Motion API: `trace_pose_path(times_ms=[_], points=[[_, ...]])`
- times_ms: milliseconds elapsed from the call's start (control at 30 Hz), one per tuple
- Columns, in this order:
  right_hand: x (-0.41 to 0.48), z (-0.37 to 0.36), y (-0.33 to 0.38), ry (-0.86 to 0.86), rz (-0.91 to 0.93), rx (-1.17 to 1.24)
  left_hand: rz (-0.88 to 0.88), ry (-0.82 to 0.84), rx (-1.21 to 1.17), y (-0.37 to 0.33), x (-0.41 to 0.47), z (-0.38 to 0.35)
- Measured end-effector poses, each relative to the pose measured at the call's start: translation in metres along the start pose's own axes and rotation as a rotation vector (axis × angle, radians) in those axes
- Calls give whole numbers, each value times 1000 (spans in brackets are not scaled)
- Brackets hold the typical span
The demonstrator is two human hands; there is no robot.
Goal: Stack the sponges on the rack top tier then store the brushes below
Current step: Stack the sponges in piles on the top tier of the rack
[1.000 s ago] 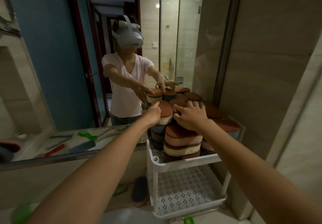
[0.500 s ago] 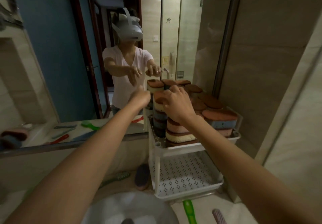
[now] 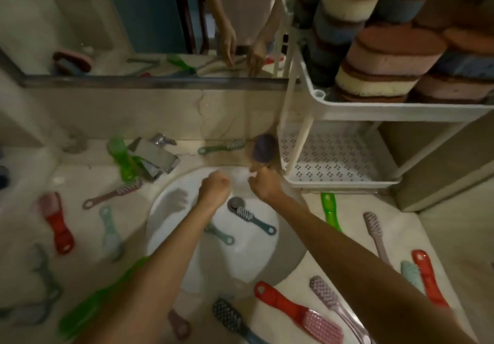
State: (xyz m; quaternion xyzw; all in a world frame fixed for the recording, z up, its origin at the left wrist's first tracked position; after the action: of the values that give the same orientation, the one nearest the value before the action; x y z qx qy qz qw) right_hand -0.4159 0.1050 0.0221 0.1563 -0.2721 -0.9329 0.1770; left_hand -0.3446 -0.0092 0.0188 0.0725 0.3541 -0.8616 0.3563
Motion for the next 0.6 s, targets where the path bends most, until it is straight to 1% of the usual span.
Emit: trace_pose_path(times_ms=[100, 167, 233, 300, 333, 400, 433, 533, 600], points=[[23, -40, -30, 105, -65, -118, 74, 80, 59, 39, 6, -25], [45, -51, -34, 127, -75, -151, 84, 97, 59, 50, 11, -33], [69, -57, -36, 151, -123, -190, 100, 113, 10, 56, 21, -39], [84, -59, -38, 163, -178, -263, 123, 140, -91, 55, 26, -45], [93, -62, -41, 161, -228, -274, 130, 145, -140, 55, 31, -46], [100, -61, -53, 86, -369, -283, 119, 168, -184, 52, 38, -50], [103, -59, -57, 39, -402, -220, 110, 177, -190, 50, 40, -51], [112, -58, -59, 76, -356, -135, 93, 196, -195, 50, 45, -53], [110, -52, -66, 24, -409, -198, 94, 206, -210, 51, 46, -54]])
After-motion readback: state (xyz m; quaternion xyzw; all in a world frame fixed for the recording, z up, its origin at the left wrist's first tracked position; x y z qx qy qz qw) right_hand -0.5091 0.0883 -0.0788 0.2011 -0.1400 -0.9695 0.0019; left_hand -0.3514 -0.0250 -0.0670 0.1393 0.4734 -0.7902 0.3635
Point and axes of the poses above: each hand's wrist, its own x-axis towards the middle knuckle, its own z-axis out of the back of the hand, y = z × x, the point moved 9 cm from there along x, towards the middle knuckle, and after that the axes turned 5 degrees about -y, right-handed, at the moved point
